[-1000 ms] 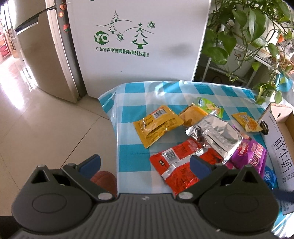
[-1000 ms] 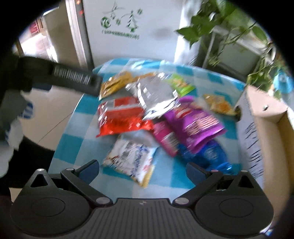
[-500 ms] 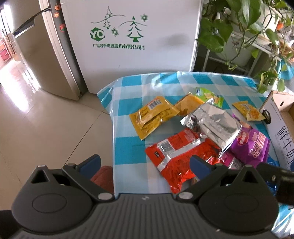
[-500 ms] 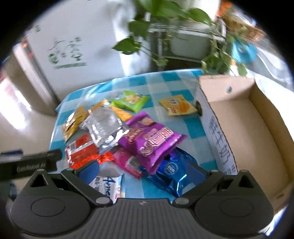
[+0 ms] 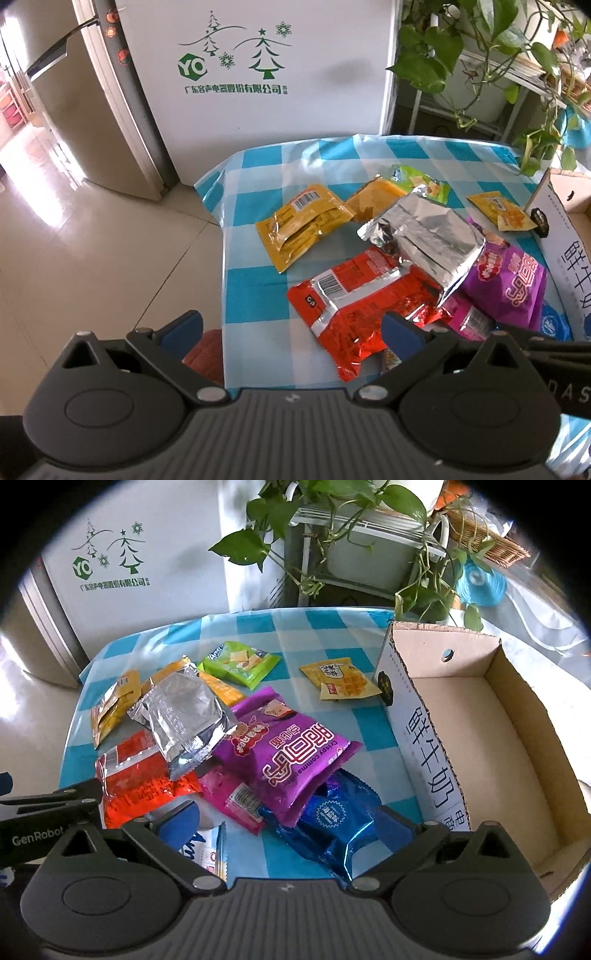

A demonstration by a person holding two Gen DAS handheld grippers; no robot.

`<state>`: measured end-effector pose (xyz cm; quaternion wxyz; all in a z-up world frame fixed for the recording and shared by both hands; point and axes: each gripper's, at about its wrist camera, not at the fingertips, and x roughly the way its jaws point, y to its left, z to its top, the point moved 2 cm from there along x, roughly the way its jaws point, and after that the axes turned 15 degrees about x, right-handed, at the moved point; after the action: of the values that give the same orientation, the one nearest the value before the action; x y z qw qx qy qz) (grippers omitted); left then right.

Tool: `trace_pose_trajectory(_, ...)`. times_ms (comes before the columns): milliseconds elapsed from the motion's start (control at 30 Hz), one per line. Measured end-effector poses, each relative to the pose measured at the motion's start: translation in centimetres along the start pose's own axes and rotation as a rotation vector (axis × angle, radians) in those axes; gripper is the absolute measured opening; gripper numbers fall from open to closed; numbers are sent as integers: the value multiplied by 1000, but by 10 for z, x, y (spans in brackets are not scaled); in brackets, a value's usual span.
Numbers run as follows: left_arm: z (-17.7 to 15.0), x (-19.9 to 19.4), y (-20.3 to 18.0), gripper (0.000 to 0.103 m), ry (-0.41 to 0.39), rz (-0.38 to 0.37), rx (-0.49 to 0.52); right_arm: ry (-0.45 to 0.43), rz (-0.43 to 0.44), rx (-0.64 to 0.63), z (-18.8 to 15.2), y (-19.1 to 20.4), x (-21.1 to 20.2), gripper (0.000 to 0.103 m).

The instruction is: Organize snacks

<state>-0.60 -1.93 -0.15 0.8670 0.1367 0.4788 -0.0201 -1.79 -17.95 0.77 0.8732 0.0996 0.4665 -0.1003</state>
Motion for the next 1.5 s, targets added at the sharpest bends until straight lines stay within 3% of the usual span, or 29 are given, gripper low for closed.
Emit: trace_pose_trajectory(1500,-1,0,-5,101,3,23,28,18,-43,-34,3,1,4,103)
